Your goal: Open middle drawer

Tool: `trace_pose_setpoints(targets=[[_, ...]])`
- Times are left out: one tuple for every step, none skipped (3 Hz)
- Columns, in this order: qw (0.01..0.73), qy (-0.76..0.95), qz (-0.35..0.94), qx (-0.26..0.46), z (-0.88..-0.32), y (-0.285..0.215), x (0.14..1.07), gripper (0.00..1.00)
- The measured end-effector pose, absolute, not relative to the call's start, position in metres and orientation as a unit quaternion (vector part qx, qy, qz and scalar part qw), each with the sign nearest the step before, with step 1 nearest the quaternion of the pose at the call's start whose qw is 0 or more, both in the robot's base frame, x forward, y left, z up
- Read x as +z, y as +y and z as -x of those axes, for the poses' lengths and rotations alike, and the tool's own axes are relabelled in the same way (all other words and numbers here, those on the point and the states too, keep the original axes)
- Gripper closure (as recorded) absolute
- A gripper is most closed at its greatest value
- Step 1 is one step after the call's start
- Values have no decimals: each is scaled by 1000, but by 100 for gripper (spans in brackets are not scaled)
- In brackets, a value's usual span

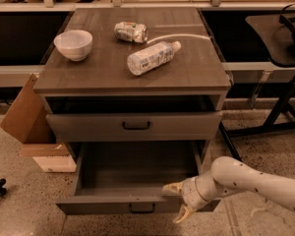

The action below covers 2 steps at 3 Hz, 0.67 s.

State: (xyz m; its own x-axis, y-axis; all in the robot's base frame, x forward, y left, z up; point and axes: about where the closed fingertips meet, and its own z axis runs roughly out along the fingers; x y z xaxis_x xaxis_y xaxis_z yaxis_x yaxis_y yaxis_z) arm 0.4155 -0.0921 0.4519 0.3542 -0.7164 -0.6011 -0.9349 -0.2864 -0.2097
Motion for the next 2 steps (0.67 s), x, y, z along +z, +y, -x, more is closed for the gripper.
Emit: trace_pose_setpoints(targets=[[273,521,782,208,-416,-93,461,0],[278,507,792,198,-415,-97,493,0]])
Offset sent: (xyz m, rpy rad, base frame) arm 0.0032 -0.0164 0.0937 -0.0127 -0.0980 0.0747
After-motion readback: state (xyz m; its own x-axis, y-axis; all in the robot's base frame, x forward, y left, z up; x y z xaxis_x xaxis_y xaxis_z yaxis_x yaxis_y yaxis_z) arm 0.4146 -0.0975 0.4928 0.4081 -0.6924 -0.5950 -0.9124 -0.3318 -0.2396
